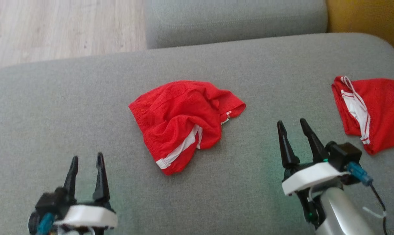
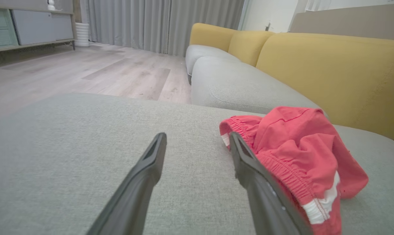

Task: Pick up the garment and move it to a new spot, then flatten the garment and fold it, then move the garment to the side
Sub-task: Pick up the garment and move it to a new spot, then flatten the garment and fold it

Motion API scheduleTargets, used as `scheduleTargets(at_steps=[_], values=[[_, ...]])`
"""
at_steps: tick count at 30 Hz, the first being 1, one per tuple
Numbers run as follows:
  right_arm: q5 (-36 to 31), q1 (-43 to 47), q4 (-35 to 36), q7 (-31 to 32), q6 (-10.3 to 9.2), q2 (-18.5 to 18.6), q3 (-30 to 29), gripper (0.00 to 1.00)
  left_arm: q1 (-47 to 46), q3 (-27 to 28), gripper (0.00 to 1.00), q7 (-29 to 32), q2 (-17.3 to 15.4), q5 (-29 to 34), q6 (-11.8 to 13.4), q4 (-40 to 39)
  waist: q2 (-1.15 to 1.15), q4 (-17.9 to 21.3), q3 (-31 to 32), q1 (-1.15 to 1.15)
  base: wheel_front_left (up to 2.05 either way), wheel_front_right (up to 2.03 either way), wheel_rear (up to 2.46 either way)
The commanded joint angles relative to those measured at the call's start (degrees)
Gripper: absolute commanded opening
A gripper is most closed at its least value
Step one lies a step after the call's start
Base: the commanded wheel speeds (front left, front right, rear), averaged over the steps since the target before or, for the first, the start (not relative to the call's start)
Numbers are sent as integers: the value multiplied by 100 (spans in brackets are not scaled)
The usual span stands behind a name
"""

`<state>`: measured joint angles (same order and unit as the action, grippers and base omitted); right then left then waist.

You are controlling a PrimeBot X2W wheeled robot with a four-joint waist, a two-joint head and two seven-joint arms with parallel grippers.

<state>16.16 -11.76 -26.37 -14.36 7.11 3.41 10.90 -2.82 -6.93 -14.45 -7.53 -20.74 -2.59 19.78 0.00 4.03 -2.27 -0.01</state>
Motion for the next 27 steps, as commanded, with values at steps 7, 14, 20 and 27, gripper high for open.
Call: scheduleTargets(at_steps=[7, 14, 20, 27], values=[[38, 226, 133, -63, 37, -53, 118, 100, 380, 692, 100, -54, 317, 406, -142, -391, 0, 24, 187, 1, 0, 0, 0], [-6, 257, 143, -63, 37, -53, 101, 100, 418, 797, 100, -54, 436, 572, -300, -400, 0, -35, 174, 1, 0, 0, 0], [56, 122, -36, -63, 37, -53, 471, 100, 247, 555, 100, -54, 461, 534, -378, -398, 0, -281, -19, 1, 0, 0, 0], [126, -374, -673, 94, 37, -53, 915, 100, -34, -111, 100, -54, 464, 346, -393, -394, 0, -930, -331, 1, 0, 0, 0]])
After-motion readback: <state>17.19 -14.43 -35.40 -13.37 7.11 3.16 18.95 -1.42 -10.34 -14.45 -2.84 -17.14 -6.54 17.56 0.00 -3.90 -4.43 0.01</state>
